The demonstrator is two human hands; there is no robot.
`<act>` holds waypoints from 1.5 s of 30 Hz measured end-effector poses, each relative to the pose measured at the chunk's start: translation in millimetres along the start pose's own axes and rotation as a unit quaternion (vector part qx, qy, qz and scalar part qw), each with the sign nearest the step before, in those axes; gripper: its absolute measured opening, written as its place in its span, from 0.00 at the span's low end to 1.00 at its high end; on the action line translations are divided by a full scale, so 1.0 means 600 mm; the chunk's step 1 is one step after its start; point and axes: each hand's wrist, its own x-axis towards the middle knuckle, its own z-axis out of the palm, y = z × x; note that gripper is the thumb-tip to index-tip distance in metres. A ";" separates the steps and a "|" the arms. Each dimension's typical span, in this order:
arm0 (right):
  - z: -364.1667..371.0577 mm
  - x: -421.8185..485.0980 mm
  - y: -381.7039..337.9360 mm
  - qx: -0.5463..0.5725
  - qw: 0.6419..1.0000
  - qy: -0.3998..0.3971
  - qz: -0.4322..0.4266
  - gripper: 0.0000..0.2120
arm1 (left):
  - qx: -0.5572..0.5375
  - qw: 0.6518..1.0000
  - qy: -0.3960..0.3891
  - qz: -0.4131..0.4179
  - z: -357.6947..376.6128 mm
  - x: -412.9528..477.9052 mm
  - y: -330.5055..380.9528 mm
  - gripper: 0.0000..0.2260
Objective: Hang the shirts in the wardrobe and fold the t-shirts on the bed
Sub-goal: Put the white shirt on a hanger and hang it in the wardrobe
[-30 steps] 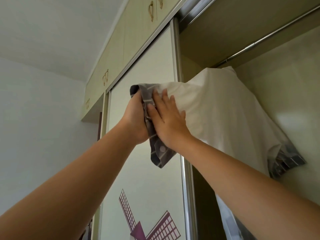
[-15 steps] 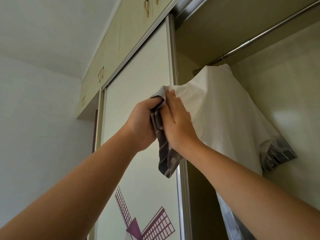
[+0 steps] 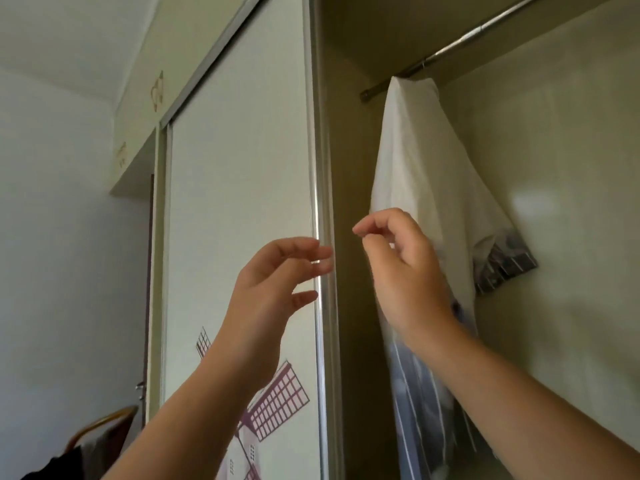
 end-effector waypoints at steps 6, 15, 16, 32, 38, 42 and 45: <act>-0.023 -0.064 0.025 0.056 0.991 -0.071 0.102 0.13 | 0.016 0.999 0.007 -0.039 0.023 -0.059 -0.078 0.09; -0.030 -0.190 0.069 0.097 0.961 -0.143 0.215 0.12 | 0.054 0.989 0.016 -0.135 0.002 -0.172 -0.177 0.11; -0.028 -0.202 0.073 0.104 0.955 -0.151 0.232 0.12 | 0.061 0.986 0.032 -0.150 -0.004 -0.182 -0.187 0.11; 0.127 -0.417 0.125 0.257 0.815 -0.312 0.414 0.11 | 0.151 0.889 0.319 -0.292 -0.150 -0.380 -0.241 0.13; 0.212 -0.479 0.087 0.294 0.777 -0.383 0.404 0.12 | 0.199 0.845 0.387 -0.311 -0.205 -0.443 -0.222 0.13; 0.245 -0.494 0.069 0.290 0.777 -0.379 0.411 0.11 | 0.197 0.846 0.380 -0.319 -0.231 -0.452 -0.214 0.13; 0.249 -0.500 0.065 0.274 0.784 -0.372 0.415 0.11 | 0.189 0.857 0.359 -0.317 -0.241 -0.446 -0.218 0.14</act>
